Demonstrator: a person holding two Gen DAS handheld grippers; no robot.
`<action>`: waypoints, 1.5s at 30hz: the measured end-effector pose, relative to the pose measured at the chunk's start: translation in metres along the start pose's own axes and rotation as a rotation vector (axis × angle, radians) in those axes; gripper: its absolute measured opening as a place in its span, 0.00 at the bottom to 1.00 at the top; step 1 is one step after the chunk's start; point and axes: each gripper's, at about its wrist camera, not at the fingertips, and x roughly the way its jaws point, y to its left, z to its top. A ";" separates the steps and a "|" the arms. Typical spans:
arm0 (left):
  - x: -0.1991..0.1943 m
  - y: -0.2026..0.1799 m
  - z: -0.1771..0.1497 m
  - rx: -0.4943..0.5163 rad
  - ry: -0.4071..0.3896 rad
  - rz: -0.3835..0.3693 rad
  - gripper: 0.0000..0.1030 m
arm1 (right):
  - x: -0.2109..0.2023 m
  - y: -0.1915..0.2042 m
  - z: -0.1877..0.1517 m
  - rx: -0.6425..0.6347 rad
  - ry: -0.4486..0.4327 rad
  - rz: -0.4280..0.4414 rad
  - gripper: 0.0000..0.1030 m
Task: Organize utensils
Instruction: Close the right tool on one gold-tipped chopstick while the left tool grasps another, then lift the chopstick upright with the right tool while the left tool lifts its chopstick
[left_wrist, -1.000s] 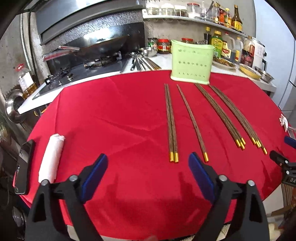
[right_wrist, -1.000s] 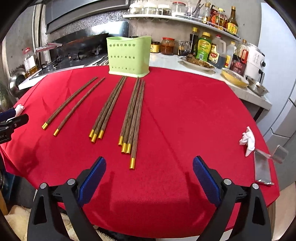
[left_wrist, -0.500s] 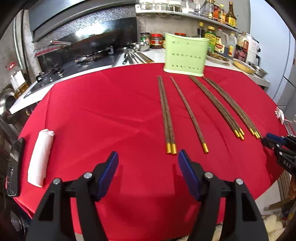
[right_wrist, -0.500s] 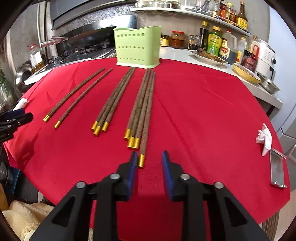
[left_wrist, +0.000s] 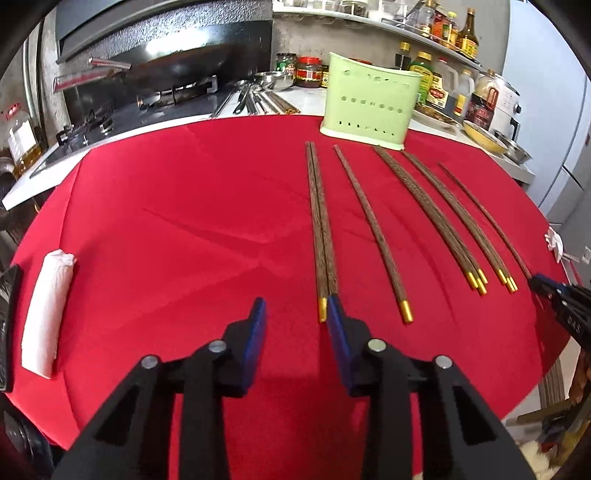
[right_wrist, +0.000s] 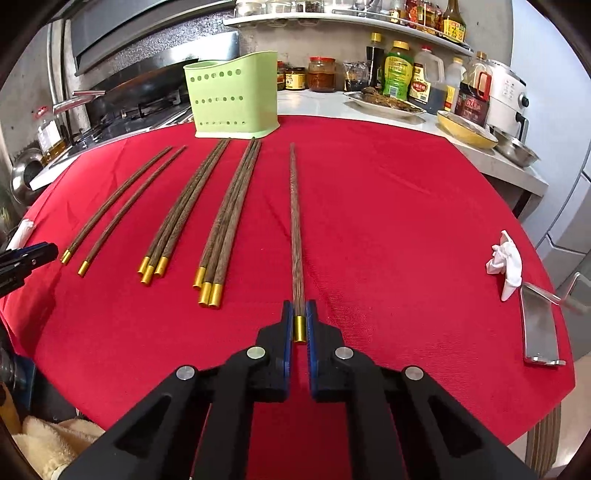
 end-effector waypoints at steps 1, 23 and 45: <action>0.003 0.000 0.001 -0.001 0.003 0.002 0.32 | 0.000 0.001 0.000 -0.009 0.000 -0.006 0.07; 0.014 -0.032 0.003 0.176 0.034 0.077 0.07 | 0.002 0.007 -0.005 -0.019 -0.080 0.008 0.07; -0.131 -0.028 0.040 0.120 -0.402 -0.029 0.07 | -0.123 0.011 0.047 -0.003 -0.410 0.042 0.07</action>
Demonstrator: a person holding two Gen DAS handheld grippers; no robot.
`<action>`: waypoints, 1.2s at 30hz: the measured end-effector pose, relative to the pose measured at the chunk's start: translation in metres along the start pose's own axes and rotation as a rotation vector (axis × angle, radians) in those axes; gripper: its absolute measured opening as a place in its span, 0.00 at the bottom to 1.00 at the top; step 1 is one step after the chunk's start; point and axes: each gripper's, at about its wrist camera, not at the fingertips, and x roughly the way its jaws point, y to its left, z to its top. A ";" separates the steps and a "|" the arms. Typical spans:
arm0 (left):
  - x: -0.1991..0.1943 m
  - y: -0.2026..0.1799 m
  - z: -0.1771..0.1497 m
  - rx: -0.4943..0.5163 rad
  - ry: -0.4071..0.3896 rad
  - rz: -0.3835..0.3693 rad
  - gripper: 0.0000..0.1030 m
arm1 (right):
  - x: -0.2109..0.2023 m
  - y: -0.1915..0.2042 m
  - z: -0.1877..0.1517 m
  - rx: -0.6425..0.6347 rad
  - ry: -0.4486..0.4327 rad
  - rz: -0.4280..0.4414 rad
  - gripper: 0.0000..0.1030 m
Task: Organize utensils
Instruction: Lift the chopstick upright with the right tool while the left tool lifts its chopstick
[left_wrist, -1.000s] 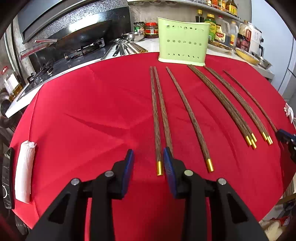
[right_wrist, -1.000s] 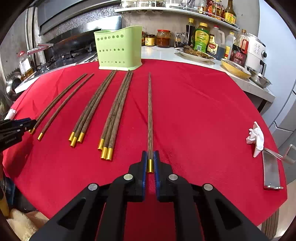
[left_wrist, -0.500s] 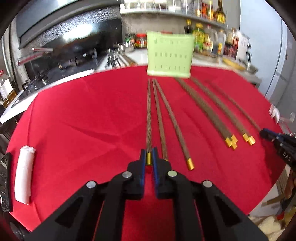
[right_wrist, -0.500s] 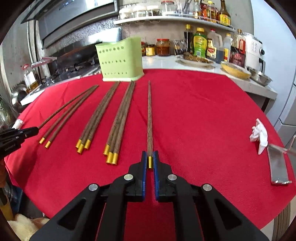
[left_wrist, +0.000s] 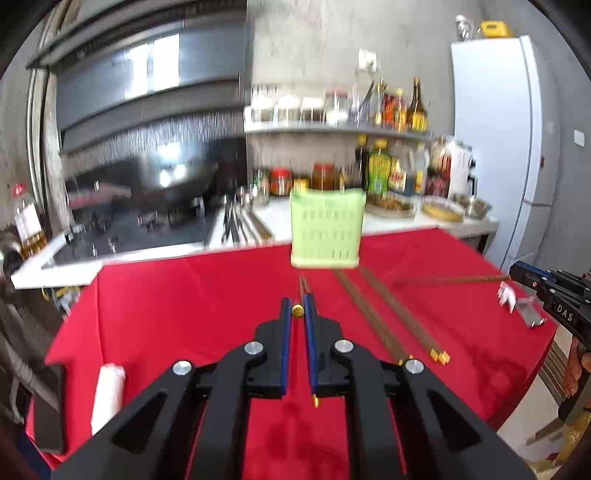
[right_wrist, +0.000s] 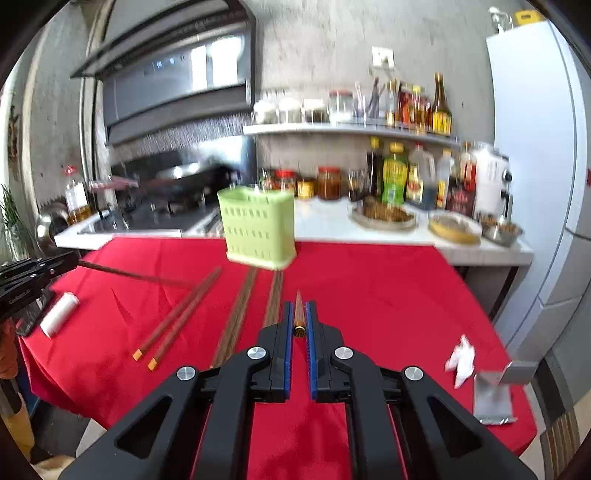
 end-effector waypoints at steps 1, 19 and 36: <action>-0.006 0.000 0.006 0.006 -0.024 -0.001 0.07 | -0.005 0.001 0.005 -0.004 -0.013 -0.001 0.07; -0.013 0.009 0.048 -0.015 -0.108 -0.016 0.07 | -0.004 -0.014 0.068 -0.013 -0.077 -0.039 0.07; 0.022 0.008 0.015 0.008 0.054 0.037 0.08 | 0.037 0.006 0.027 -0.056 0.071 -0.016 0.07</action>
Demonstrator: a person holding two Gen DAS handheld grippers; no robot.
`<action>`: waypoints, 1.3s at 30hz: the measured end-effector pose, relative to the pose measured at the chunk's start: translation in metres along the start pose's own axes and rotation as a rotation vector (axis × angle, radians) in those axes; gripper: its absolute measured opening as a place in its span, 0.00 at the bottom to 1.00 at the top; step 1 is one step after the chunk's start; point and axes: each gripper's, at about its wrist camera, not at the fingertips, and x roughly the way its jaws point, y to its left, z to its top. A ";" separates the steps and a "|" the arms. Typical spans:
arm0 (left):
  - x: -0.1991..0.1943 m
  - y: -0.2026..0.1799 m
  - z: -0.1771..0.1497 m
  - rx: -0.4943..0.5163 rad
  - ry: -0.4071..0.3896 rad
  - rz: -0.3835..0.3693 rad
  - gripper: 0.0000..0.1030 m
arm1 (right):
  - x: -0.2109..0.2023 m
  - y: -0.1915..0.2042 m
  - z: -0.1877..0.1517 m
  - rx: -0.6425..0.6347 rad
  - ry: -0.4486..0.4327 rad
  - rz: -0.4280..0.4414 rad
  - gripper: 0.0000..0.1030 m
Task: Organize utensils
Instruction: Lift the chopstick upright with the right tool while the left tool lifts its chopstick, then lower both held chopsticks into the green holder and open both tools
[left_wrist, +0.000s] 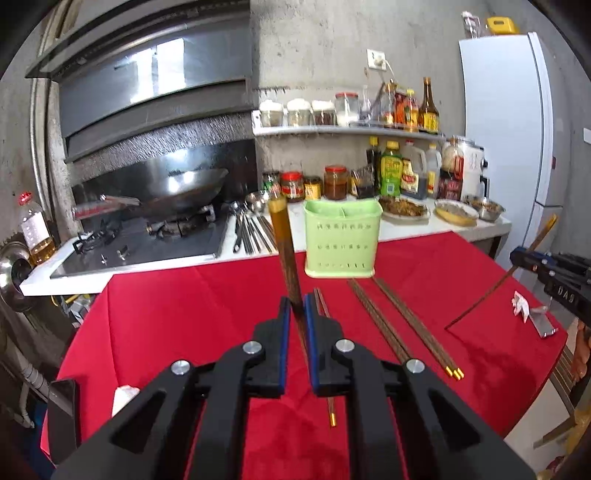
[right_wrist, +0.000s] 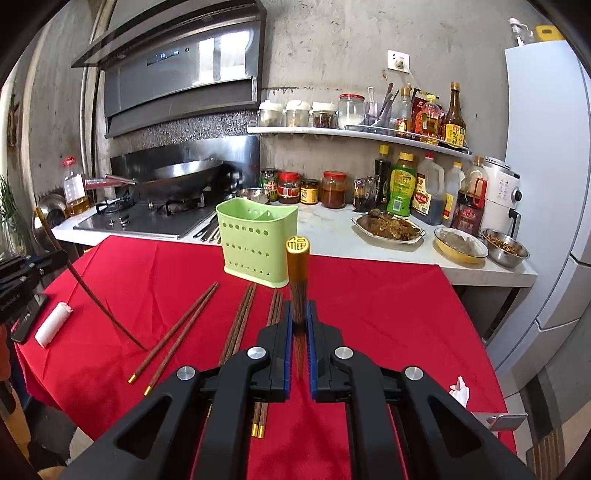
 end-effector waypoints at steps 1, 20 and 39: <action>0.004 -0.001 -0.002 0.001 0.018 -0.005 0.08 | 0.000 0.001 -0.001 -0.003 0.006 0.000 0.07; 0.030 -0.005 0.038 0.017 -0.047 -0.027 0.06 | 0.012 0.007 0.035 -0.029 -0.030 0.006 0.06; 0.134 -0.022 0.176 0.031 -0.189 -0.129 0.06 | 0.087 0.018 0.170 -0.054 -0.146 0.056 0.07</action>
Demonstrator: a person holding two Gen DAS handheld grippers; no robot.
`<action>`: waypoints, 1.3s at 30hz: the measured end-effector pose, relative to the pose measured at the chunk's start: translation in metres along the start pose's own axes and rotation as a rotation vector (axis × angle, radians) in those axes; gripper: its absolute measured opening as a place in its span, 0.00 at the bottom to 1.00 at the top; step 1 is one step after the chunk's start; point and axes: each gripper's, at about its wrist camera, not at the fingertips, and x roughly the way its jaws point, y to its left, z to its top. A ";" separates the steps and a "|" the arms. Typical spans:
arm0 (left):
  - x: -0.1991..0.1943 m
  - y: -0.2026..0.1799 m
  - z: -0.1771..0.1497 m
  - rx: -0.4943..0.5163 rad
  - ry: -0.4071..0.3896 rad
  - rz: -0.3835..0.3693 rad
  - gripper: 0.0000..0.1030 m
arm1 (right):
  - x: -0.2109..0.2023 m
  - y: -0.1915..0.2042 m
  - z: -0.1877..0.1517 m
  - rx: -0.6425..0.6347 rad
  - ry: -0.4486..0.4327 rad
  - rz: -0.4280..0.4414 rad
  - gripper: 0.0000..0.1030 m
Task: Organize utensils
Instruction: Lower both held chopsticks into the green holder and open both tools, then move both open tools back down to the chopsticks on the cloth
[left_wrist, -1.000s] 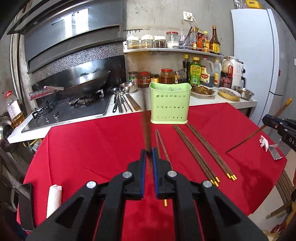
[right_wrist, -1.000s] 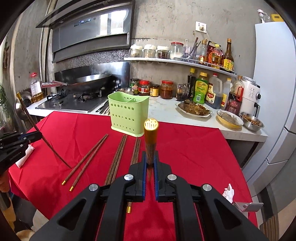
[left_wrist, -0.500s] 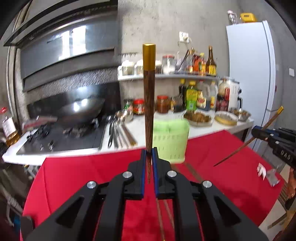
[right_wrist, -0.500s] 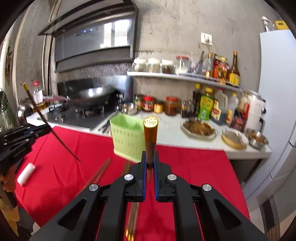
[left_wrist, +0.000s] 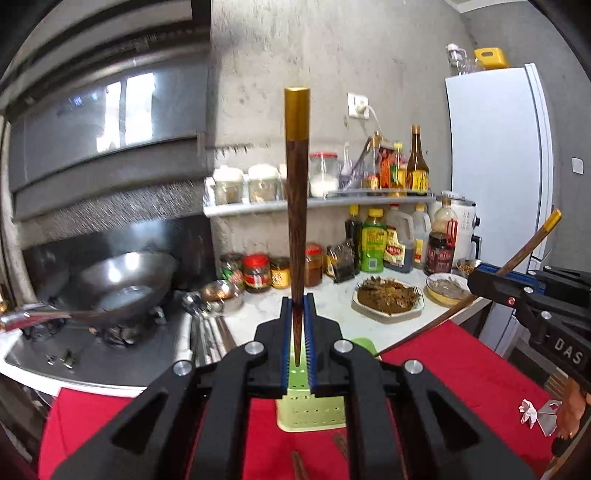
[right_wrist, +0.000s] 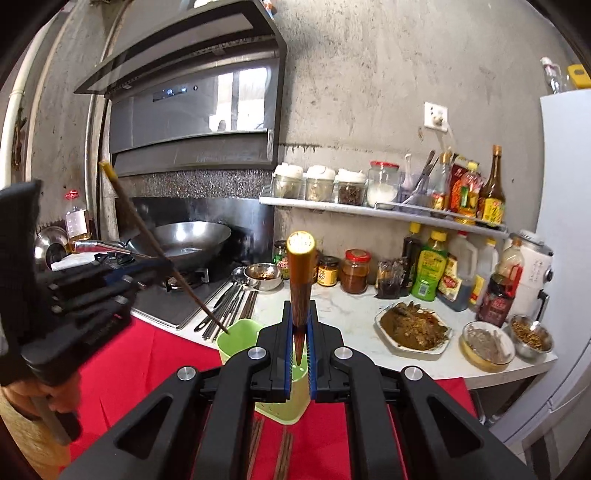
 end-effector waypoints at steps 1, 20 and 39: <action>0.009 0.000 -0.003 -0.001 0.016 -0.004 0.06 | 0.008 0.000 -0.001 0.002 0.013 0.004 0.07; 0.090 0.010 -0.048 -0.027 0.221 -0.034 0.16 | 0.080 -0.017 -0.047 0.057 0.181 -0.019 0.47; -0.079 0.011 -0.039 -0.020 0.075 0.080 0.64 | -0.089 -0.023 -0.074 0.087 0.066 -0.045 0.57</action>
